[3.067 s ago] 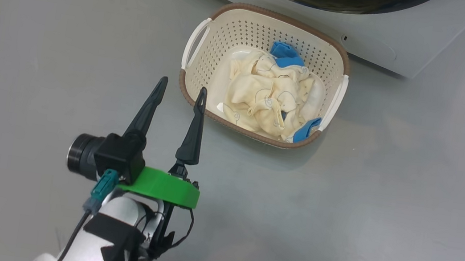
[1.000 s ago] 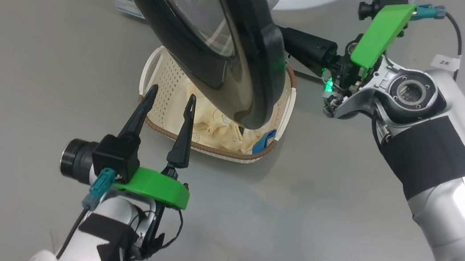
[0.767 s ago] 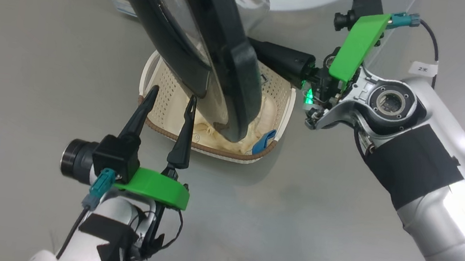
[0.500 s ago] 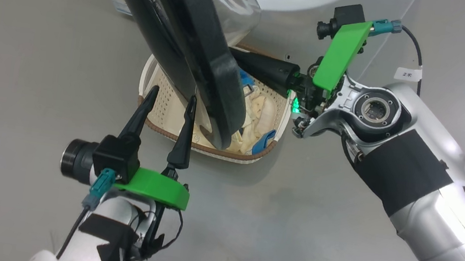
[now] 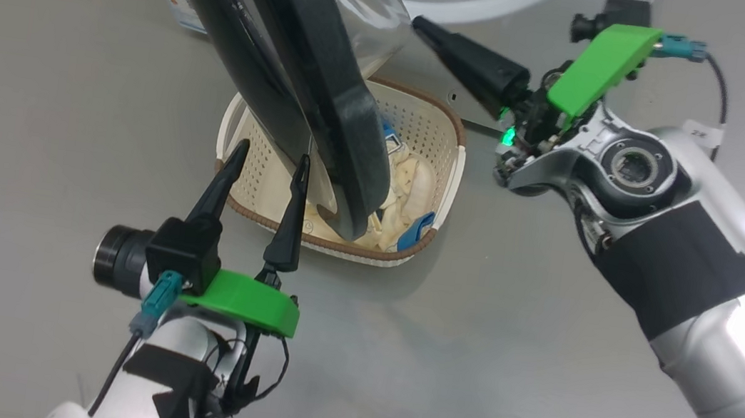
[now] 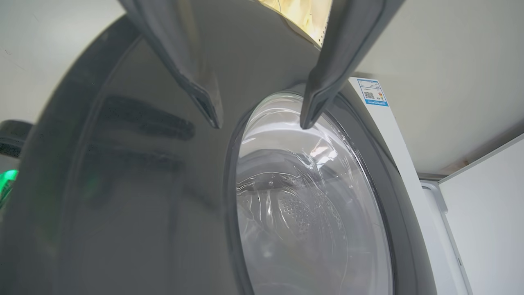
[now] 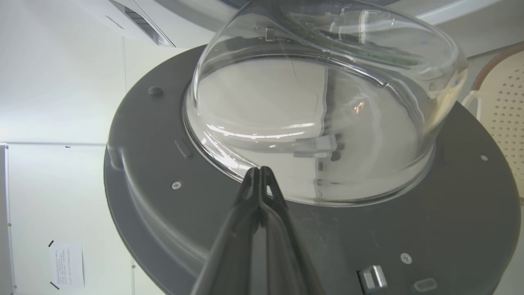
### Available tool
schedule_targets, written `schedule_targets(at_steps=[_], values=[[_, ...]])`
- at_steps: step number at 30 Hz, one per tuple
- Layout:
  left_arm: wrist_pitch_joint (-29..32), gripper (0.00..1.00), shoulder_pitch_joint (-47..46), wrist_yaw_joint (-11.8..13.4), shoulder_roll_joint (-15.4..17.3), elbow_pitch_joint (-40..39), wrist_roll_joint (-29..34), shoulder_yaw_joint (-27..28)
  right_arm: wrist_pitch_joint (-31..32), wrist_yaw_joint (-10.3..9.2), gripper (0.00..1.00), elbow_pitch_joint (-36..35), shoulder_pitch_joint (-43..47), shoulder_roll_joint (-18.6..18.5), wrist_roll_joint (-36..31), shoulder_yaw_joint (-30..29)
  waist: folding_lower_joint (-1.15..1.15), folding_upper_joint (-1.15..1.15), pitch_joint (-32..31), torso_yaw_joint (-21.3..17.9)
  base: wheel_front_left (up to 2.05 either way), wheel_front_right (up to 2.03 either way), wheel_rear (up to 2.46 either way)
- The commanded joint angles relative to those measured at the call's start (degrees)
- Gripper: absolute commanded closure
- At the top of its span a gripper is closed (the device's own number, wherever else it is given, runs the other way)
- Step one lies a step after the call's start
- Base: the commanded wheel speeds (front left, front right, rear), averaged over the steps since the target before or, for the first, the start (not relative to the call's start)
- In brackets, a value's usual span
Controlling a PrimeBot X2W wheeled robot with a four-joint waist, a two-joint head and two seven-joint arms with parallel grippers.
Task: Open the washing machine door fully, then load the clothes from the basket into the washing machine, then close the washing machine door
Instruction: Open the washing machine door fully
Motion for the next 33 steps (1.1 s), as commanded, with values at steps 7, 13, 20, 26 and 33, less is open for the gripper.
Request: schedule_targets(at_steps=[7,13,20,26,33], values=[[-0.38,0.0,0.66,-0.01,0.8,-0.82,1.06,3.08,-13.1,0.21,0.38,-7.01,3.63,-5.27,-4.22,-4.71,0.0,0.0,-1.13,-1.03,0.0,0.0,0.0],[-0.38,0.0,1.54,-0.11,0.8,-0.41,1.89,4.36,-25.47,0.21,0.0,-10.56,7.91,-10.78,-13.29,-6.19,0.0,0.0,-2.24,-2.27,0.0,0.0,0.0],[-0.38,0.0,2.73,-0.39,0.81,0.18,2.58,5.94,-36.45,0.21,0.0,-8.73,13.01,-15.3,-29.01,-6.17,0.0,0.0,-4.04,-3.95,0.0,0.0,0.0],[-0.38,0.0,3.92,-0.43,0.92,0.42,3.14,7.58,-37.27,0.21,0.0,-6.24,18.82,-13.1,-53.93,-19.23,0.0,0.0,-5.18,-5.55,0.0,0.0,0.0],[-0.38,0.0,5.19,-0.93,1.25,1.28,3.58,8.82,-37.29,0.21,0.0,-12.56,30.57,-4.38,-80.9,-34.86,0.0,0.0,-7.07,-6.93,0.0,0.0,0.0]])
